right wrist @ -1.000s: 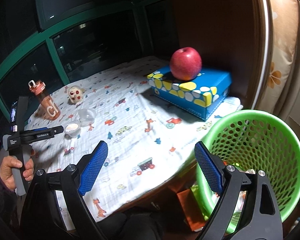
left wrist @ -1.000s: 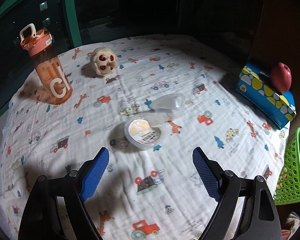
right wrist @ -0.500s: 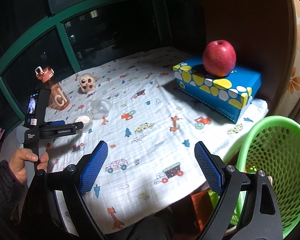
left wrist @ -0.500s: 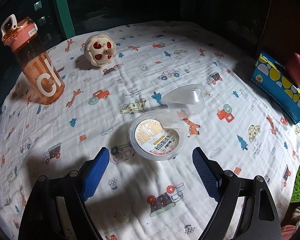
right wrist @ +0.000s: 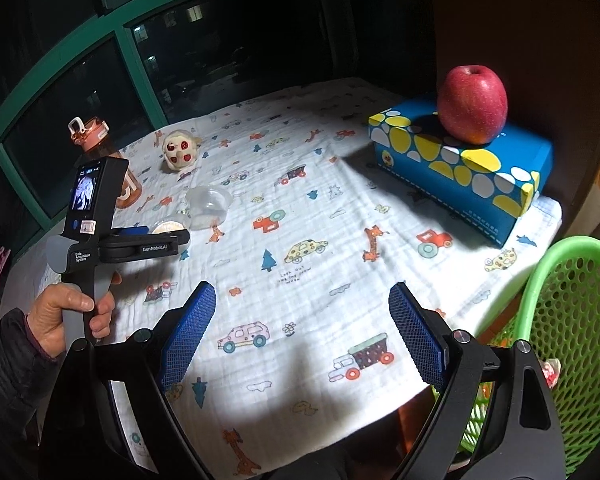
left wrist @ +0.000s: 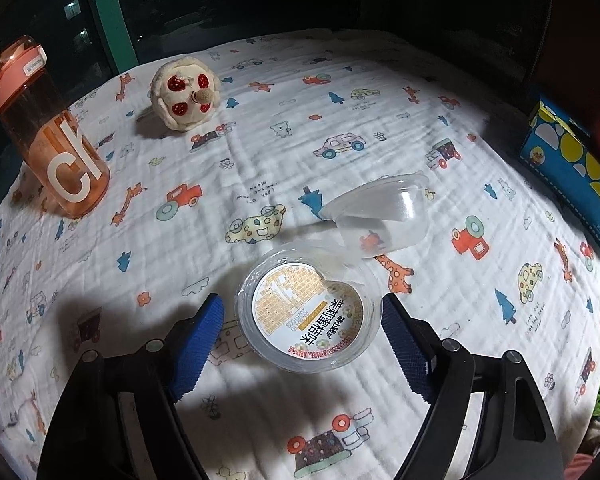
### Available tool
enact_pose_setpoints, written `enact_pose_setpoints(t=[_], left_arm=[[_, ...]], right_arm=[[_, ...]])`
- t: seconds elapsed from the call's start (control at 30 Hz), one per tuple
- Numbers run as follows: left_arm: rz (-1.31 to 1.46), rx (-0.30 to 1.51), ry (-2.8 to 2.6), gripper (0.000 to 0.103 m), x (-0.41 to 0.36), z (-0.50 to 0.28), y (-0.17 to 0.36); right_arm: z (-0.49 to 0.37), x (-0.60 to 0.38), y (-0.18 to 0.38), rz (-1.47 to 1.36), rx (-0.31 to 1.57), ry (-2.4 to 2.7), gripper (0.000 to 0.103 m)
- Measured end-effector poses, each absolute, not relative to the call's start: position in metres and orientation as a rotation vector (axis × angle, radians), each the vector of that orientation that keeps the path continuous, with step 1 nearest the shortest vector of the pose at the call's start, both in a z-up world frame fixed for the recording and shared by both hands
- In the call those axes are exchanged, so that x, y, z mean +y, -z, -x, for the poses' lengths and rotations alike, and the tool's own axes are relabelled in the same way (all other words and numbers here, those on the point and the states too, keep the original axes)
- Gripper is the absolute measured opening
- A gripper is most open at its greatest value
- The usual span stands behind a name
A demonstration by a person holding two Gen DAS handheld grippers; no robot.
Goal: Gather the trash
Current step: 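Grasp the sealed round food tub with the left gripper while the right grasps the clear cup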
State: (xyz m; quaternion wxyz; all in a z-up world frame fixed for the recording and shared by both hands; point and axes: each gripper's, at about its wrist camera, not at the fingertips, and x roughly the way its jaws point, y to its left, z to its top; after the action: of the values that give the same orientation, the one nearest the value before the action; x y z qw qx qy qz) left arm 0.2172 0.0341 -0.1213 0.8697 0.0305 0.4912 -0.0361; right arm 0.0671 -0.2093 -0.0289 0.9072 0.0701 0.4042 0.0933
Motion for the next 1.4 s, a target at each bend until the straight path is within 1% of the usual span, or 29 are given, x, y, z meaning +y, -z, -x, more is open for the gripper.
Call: enact_pose_setpoints(t=[0.07,0.1,0.33,0.6,0.97,1.4], left_arm=[[-0.053,1.031,0.094,0.068,0.034,-0.218,0.121],[-0.054,1.028,0.095,0.067,0.034,-0.219,0.121],[-0.035,1.015,0.104,0.067,0.041,-0.213,0.116],[0.028,0.987,0.078,0.067,0.073,-0.196,0.094],[0.079,0.95,0.022,0.067,0.12,-0.175,0.075],[0.139,0.958,0.021,0.067,0.139,-0.173,0.081]], right_arm=[[-0.069,-0.207,0.03,-0.141,0.837,-0.198,0.088],[-0.07,-0.205,0.03,-0.139,0.839,-0.201,0.088],[-0.078,-0.196,0.032,-0.115,0.842,-0.222,0.088],[-0.106,-0.174,0.039,-0.122,0.864,-0.293,0.088],[-0.184,-0.112,0.067,-0.165,0.944,-0.423,0.088],[-0.252,-0.071,0.105,-0.206,1.024,-0.45,0.087]])
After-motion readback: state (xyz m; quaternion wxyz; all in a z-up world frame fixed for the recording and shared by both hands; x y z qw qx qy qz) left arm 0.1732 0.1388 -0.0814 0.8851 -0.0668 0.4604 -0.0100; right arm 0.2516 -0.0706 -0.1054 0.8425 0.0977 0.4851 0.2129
